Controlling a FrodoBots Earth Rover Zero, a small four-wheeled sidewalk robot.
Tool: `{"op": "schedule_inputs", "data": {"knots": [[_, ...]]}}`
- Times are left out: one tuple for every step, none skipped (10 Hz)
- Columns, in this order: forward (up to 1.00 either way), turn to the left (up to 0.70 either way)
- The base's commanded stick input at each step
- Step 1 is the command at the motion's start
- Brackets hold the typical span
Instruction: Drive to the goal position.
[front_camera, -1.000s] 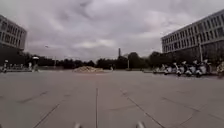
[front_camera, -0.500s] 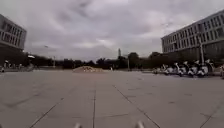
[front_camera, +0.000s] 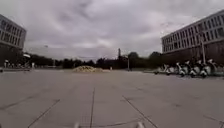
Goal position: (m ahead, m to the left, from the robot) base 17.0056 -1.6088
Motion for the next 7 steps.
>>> {"op": "schedule_inputs", "data": {"knots": [[0.45, 0.00], [0.45, 0.00], [0.45, 0.00], [0.45, 0.00], [0.45, 0.00], [0.45, 0.00], [0.45, 0.00]]}}
